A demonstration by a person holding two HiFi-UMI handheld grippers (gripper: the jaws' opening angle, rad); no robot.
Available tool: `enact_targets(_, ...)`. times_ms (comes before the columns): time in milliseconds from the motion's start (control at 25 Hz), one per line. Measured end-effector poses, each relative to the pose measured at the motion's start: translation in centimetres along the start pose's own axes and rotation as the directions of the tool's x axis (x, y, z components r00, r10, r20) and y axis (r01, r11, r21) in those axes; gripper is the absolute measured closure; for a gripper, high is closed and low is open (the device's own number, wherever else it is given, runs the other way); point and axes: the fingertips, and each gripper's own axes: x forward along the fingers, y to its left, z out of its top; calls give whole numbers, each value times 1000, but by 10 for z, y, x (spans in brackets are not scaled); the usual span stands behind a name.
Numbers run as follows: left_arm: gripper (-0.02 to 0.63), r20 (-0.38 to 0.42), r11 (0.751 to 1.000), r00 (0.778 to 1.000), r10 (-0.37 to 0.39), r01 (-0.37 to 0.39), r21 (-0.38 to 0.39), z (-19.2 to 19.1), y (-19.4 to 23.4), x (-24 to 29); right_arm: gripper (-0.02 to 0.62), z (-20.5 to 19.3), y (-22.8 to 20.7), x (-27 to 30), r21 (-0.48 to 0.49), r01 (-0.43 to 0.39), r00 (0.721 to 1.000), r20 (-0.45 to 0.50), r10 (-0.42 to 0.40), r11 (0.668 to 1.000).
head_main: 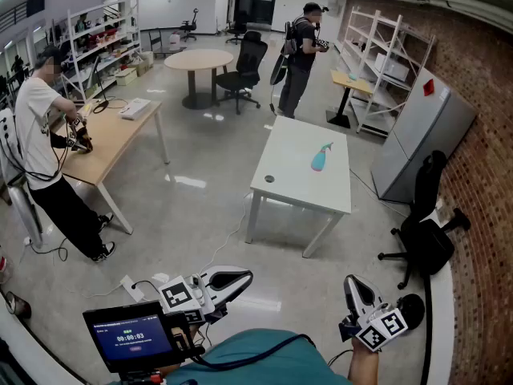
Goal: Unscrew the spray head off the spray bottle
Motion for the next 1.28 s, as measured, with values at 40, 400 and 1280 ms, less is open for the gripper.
enact_targets(40,601,1,1000,1000,-1,1,3,1,5,2,604,1,-1,4,-4,-1,1000,5,1,1000)
enact_targets(400,601,-33,999,999,-39,39,-4,-3,30,16,604,0,-16,25,-9,11,1000,9,-11,1000)
enact_targets(1280,600,-159,998,987,-1,-9,-63,-51,189,186,604,-7,-203,147,80,-60,998,-20,62,995)
